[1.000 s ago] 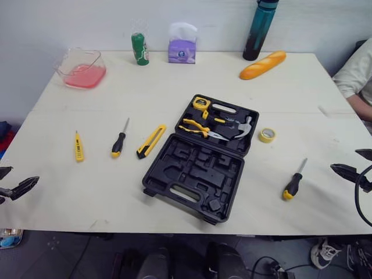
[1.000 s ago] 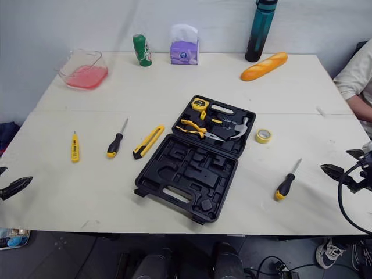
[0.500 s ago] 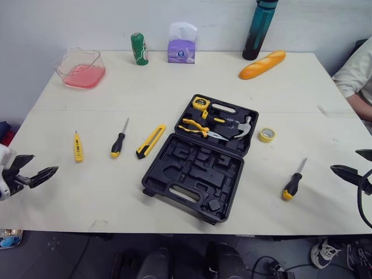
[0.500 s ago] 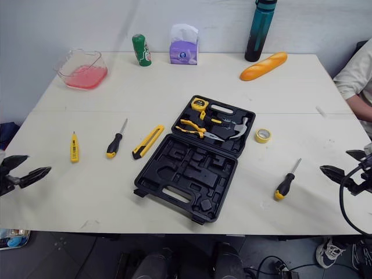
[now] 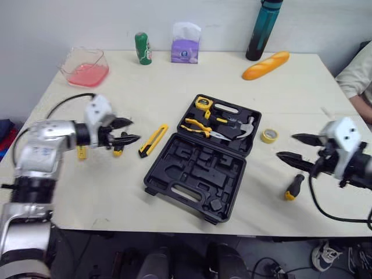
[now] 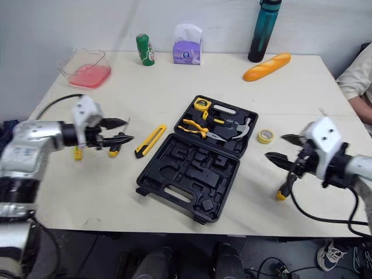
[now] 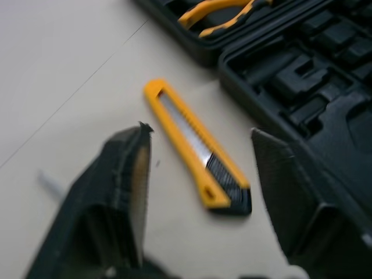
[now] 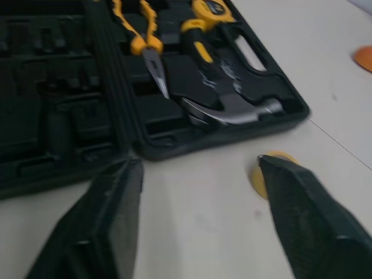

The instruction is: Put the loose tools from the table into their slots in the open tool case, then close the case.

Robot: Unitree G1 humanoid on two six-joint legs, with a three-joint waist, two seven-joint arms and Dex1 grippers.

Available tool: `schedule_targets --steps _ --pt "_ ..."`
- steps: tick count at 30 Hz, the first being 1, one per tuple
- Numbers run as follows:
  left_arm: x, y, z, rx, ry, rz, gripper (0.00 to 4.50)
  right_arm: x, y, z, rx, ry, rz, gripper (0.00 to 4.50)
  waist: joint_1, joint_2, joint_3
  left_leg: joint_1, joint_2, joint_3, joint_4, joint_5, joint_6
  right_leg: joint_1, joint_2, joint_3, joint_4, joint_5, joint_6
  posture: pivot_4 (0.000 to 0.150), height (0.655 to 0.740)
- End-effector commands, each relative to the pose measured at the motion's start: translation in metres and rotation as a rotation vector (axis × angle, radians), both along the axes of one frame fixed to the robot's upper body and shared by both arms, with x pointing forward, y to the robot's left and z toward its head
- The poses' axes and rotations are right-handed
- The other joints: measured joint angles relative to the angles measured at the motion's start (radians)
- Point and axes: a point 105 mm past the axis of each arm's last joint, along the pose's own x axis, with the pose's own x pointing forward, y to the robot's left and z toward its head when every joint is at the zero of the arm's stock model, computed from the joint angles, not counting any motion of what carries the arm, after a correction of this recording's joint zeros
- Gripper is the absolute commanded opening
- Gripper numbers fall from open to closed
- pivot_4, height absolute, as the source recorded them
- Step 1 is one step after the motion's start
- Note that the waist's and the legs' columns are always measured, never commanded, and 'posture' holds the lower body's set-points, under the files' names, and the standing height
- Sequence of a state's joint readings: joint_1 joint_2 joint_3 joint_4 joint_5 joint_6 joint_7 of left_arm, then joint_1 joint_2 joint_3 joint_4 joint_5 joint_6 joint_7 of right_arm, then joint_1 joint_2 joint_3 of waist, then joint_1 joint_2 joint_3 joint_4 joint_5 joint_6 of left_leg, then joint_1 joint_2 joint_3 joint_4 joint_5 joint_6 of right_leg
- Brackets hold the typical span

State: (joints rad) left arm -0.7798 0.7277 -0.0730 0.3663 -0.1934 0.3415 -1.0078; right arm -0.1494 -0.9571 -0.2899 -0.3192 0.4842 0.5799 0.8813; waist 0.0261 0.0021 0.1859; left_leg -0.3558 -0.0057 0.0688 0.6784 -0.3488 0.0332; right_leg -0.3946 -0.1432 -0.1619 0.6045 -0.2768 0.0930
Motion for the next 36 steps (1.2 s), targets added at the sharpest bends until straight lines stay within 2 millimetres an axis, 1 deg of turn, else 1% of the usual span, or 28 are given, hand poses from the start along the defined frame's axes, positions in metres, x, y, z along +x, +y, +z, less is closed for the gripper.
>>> schedule_targets --steps 1,2,3,4,8,12,15,18,24,29,33,36 --pt "0.018 -0.012 -0.006 0.038 -0.008 0.001 0.84 0.005 0.009 -0.014 -0.057 0.022 0.014 1.11 0.000 0.000 0.000 0.000 0.000 0.000 0.001 0.000 0.001 0.000 0.000 0.000 0.000 0.000 0.000 0.150 0.7400" --pt "0.023 -0.020 -0.010 0.044 -0.003 -0.011 0.50 0.007 0.011 -0.021 -0.075 0.033 0.012 0.77 0.000 0.000 0.000 -0.001 0.000 0.000 0.002 -0.001 0.001 0.000 0.000 -0.001 0.000 0.000 0.000 0.150 0.7400" --pt "0.028 -0.029 -0.013 0.053 -0.002 -0.020 0.05 0.008 0.013 -0.027 -0.092 0.043 0.014 0.10 0.000 -0.001 0.000 -0.002 0.000 0.000 0.003 -0.001 0.001 -0.001 0.000 -0.001 0.000 0.000 0.001 0.150 0.7400" --pt "0.032 -0.035 -0.016 0.062 -0.001 -0.027 0.00 0.009 0.015 -0.032 -0.104 0.050 0.018 0.03 0.000 -0.001 0.000 -0.003 0.000 0.000 0.004 -0.001 0.002 -0.001 0.000 -0.001 0.000 0.001 0.001 0.150 0.7400" --pt "0.047 -0.055 -0.021 0.077 -0.010 -0.033 0.00 0.017 0.024 -0.042 -0.112 0.061 0.023 0.03 0.000 -0.004 0.002 -0.004 0.000 0.000 0.005 -0.001 0.002 -0.001 0.000 -0.003 0.000 0.001 0.003 0.150 0.7400" --pt "0.052 -0.072 -0.024 0.083 -0.011 -0.062 0.00 0.025 0.027 -0.049 -0.130 0.066 0.018 0.03 -0.002 -0.004 0.003 -0.004 0.000 0.000 0.005 -0.001 0.003 -0.002 0.000 -0.005 0.000 0.001 0.003 0.150 0.7400" --pt "0.055 -0.080 -0.025 0.083 -0.015 -0.063 0.00 0.030 0.029 -0.051 -0.135 0.057 0.010 0.03 -0.002 -0.004 0.003 -0.004 0.000 0.000 0.005 -0.001 0.003 -0.002 0.000 -0.008 0.000 0.002 0.003 0.150 0.7400" --pt "0.057 -0.083 -0.027 0.086 -0.013 -0.063 0.00 0.031 0.034 -0.051 -0.127 0.061 0.023 0.03 -0.002 -0.005 0.003 -0.004 0.000 0.000 0.005 -0.001 0.003 -0.002 0.000 -0.009 0.000 0.002 0.003 0.150 0.7400" --pt "0.047 -0.092 -0.033 0.075 0.016 -0.158 0.00 0.036 0.047 -0.050 -0.129 0.058 0.062 0.03 -0.003 -0.005 0.003 -0.004 0.000 0.000 0.005 -0.001 0.003 -0.002 0.000 -0.009 0.000 0.002 0.003 0.150 0.7400" --pt "0.034 -0.095 -0.039 0.081 0.035 -0.263 0.00 0.047 0.058 -0.049 -0.111 0.030 0.071 0.03 -0.009 -0.005 0.003 -0.004 0.000 0.000 0.005 -0.001 0.003 -0.002 0.000 -0.009 0.000 0.002 0.003 0.150 0.7400" --pt "0.014 -0.095 -0.049 0.091 0.075 -0.366 0.00 0.053 0.070 -0.040 -0.088 -0.012 0.103 0.03 -0.018 -0.005 0.003 -0.004 0.000 0.000 0.005 -0.001 0.003 -0.002 0.000 -0.009 0.001 0.002 0.003 0.150 0.7400" --pt "0.001 -0.093 -0.056 0.095 0.089 -0.383 0.00 0.058 0.078 -0.036 -0.074 -0.029 0.122 0.03 -0.026 -0.004 0.003 -0.004 0.000 0.000 0.005 -0.001 0.003 -0.002 0.000 -0.008 0.001 0.001 0.003 0.150 0.7400"
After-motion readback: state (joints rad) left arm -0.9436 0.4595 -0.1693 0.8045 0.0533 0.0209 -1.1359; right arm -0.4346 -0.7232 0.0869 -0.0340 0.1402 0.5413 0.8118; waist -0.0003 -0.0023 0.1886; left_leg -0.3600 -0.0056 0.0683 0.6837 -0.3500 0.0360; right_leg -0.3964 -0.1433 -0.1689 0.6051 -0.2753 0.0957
